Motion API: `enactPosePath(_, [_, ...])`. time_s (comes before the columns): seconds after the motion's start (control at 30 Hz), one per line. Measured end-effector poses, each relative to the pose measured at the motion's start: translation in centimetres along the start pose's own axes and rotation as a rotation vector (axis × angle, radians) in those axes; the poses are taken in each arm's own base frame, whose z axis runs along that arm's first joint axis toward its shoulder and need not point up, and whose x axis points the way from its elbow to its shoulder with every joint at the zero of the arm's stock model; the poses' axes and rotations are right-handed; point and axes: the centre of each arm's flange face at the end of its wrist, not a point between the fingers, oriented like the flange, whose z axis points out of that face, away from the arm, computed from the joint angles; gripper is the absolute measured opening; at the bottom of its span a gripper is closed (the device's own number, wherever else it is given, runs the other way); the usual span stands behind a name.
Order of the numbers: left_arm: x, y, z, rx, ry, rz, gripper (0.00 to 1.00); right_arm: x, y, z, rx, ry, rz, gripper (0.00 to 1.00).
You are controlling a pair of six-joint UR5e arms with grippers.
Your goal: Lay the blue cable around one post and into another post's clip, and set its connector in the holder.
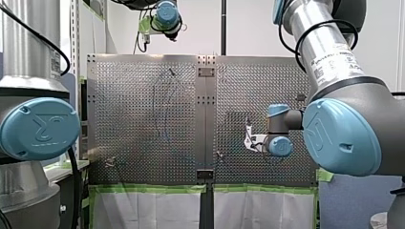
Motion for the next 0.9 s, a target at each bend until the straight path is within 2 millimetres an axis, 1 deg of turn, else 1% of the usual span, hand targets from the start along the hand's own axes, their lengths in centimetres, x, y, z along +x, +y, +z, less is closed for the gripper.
enactPosePath(0.6, [1.3, 1.0, -1.2, 0.003, 0.127, 0.088, 1.0, -0.3, 0.0, -0.1, 0.0, -0.008, 0.0, 0.0])
enactPosePath(0.9, [3.0, 1.9, -2.0, -0.01, 0.212, 0.14, 1.0, -0.4, 0.0, -0.1, -0.001, -0.01, -0.001, 0.0])
